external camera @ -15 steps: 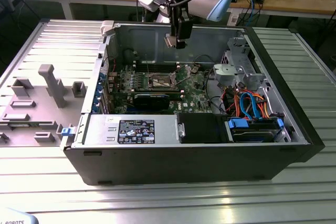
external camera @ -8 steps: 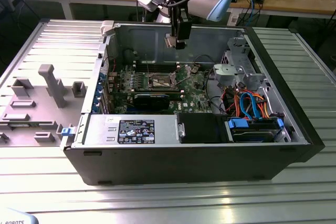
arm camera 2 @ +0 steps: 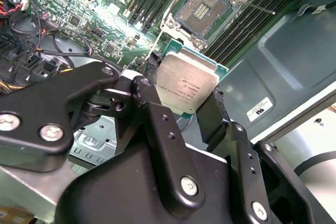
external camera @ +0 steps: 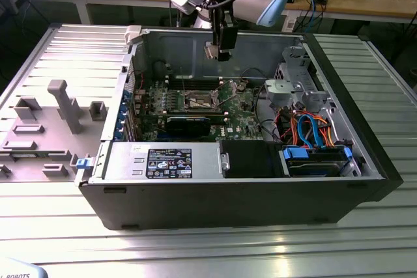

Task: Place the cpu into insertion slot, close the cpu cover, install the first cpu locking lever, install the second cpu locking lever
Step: 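Place the cpu into insertion slot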

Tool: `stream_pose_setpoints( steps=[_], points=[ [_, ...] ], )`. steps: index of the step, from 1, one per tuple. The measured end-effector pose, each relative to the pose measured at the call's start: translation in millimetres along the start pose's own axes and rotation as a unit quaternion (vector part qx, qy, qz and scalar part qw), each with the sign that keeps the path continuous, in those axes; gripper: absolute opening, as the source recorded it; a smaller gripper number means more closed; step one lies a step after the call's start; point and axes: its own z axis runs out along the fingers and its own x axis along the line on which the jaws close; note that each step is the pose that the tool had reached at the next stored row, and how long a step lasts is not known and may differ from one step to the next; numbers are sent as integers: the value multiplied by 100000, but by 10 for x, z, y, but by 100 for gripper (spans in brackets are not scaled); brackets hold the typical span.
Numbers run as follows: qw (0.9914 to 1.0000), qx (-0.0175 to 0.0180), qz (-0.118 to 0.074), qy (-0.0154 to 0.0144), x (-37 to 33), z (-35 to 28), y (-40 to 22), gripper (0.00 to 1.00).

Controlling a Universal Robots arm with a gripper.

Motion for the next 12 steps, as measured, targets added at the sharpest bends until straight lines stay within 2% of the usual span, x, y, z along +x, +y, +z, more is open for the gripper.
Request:
stream_pose_setpoints(
  steps=[4,8,12],
  points=[
    [99998,-14,598,-50,0,3,0,54],
    [99951,-56,3111,-273,0,14,-1,54],
    [99924,-68,3876,-355,-1,42,-4,54]
  ],
)
